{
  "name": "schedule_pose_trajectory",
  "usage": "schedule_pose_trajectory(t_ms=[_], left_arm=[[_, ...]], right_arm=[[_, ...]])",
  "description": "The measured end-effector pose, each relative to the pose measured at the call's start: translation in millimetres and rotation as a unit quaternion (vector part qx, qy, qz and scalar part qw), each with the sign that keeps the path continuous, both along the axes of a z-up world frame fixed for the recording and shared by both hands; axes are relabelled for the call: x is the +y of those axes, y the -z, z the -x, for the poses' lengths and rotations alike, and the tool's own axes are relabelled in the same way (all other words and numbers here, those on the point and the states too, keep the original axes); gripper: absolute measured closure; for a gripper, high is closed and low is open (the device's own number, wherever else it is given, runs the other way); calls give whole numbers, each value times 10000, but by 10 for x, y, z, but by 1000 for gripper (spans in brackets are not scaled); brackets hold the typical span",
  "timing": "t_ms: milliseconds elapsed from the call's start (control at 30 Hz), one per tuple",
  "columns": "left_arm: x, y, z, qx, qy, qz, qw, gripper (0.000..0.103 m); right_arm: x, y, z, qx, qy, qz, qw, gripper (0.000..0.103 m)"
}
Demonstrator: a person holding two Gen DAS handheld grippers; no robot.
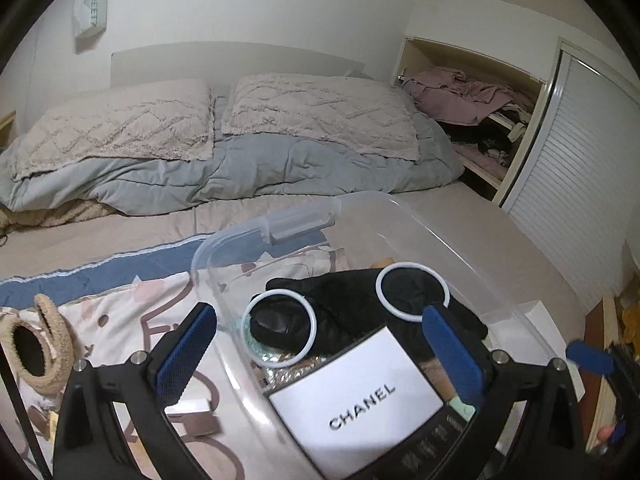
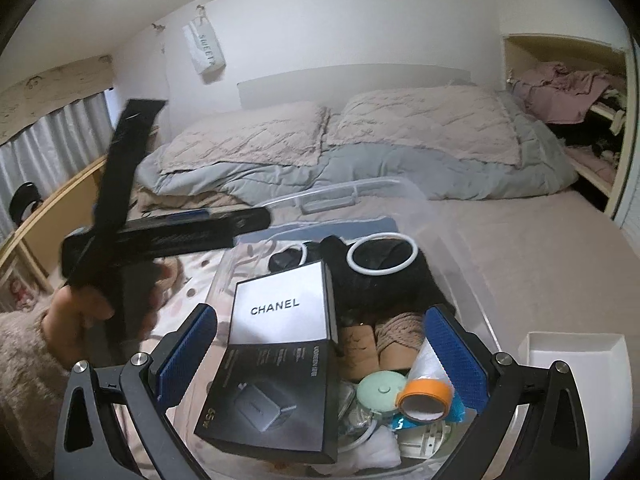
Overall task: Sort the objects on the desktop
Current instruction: 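Withdraw both tools from the box back over the bed items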
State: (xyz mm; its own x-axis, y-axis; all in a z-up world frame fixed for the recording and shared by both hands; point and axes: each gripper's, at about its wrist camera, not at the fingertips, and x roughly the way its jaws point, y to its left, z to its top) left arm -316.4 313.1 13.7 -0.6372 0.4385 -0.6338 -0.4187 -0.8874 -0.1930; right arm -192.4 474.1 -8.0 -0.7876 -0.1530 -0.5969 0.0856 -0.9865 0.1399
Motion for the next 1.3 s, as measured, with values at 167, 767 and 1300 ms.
schedule_pose_trajectory(t_ms=[167, 767, 1300], left_arm=[[-135, -83, -226, 206, 27, 41, 9998, 0], [-627, -366, -954, 651, 199, -76, 9977, 0], [-1092, -292, -1252, 911, 96, 81, 9958, 0]], right_arm=[[-19, -44, -50, 97, 171, 5, 9998, 0], [-262, -185, -356, 541, 516, -319, 9967, 0], [-544, -184, -552, 765, 740, -638, 9923, 0]])
